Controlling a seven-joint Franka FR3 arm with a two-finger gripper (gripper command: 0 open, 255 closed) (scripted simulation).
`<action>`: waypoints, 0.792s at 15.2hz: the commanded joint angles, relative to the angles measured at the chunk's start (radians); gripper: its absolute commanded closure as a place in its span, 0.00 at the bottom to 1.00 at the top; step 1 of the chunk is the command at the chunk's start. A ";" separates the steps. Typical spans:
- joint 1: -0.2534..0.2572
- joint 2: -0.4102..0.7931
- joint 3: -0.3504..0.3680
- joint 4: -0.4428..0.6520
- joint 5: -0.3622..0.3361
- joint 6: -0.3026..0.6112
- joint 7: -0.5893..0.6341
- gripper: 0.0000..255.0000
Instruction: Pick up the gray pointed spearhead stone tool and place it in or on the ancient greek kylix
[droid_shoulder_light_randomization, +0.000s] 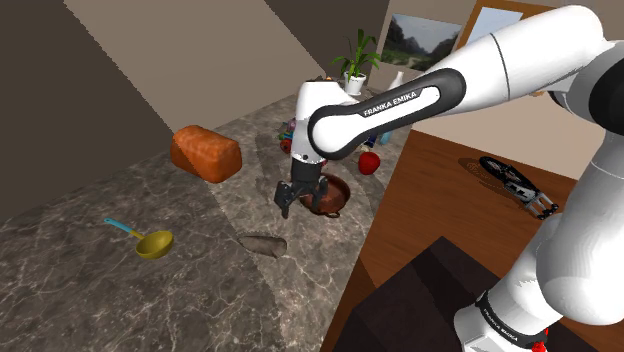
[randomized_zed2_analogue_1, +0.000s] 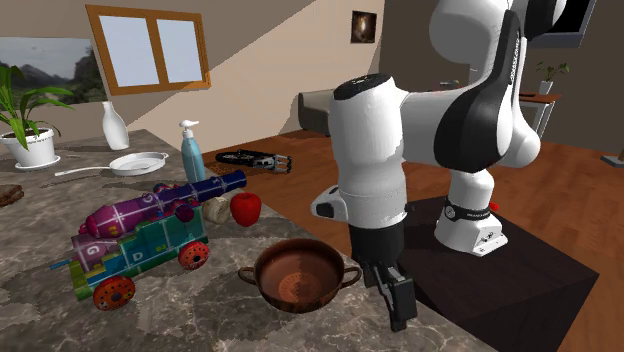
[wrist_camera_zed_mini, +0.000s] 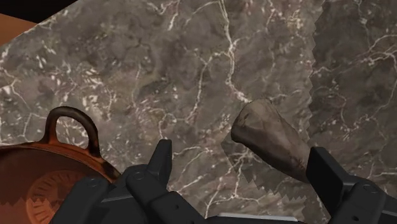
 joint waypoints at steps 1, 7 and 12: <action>0.003 0.013 0.001 -0.014 -0.001 0.027 0.001 0.00; 0.007 0.031 0.003 -0.028 -0.003 0.060 0.003 0.00; 0.007 0.031 0.003 -0.028 -0.003 0.060 0.003 1.00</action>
